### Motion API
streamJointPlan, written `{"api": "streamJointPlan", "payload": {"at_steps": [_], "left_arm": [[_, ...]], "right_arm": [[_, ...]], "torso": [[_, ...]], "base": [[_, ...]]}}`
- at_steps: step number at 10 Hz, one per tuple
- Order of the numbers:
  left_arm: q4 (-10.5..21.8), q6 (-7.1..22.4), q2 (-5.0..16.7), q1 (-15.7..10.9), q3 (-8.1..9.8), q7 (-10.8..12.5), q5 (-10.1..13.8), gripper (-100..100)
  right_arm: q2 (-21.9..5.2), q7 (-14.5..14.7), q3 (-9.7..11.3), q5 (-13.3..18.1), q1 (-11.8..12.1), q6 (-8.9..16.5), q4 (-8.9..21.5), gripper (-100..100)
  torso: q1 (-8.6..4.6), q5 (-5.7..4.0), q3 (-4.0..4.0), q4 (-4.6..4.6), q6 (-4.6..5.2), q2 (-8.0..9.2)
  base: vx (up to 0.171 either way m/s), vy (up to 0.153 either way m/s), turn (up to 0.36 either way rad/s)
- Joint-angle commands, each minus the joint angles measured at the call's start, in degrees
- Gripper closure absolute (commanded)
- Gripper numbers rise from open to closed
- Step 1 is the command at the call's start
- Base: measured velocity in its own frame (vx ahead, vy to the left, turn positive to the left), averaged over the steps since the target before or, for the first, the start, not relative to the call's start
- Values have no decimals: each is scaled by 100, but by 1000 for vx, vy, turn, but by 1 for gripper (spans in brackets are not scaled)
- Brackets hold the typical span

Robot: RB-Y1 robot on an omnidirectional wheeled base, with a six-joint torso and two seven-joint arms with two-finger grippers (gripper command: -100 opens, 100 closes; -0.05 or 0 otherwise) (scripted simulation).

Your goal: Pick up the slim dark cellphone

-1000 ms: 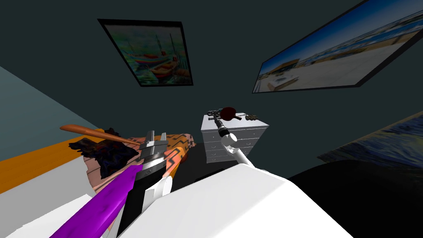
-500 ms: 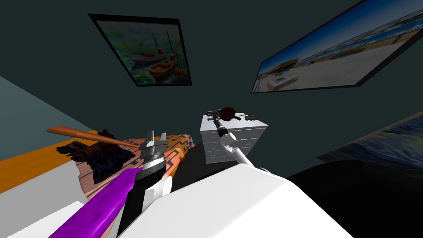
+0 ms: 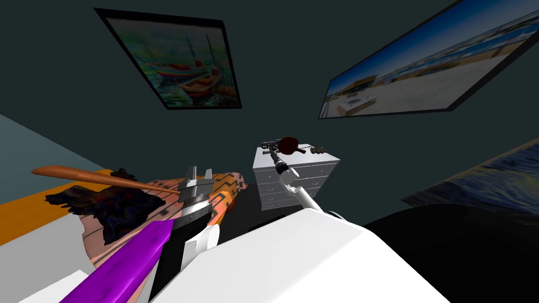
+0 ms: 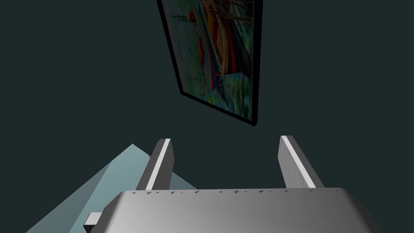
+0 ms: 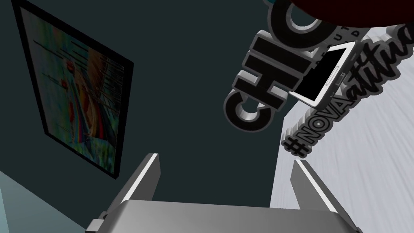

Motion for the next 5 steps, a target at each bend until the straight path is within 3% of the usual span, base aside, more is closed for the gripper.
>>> {"api": "streamJointPlan", "payload": {"at_steps": [1,5], "left_arm": [[0,0,0,0,0,0,0,0],[0,0,0,0,0,0,0,0]], "right_arm": [[-15,5,8,-224,-8,-7,-4,-100],[-34,80,54,-866,-141,57,178,-100]], "torso": [[0,0,0,0,0,0],[3,1,2,1,-1,4]], "base": [[23,-3,5],[40,-19,-48]]}}
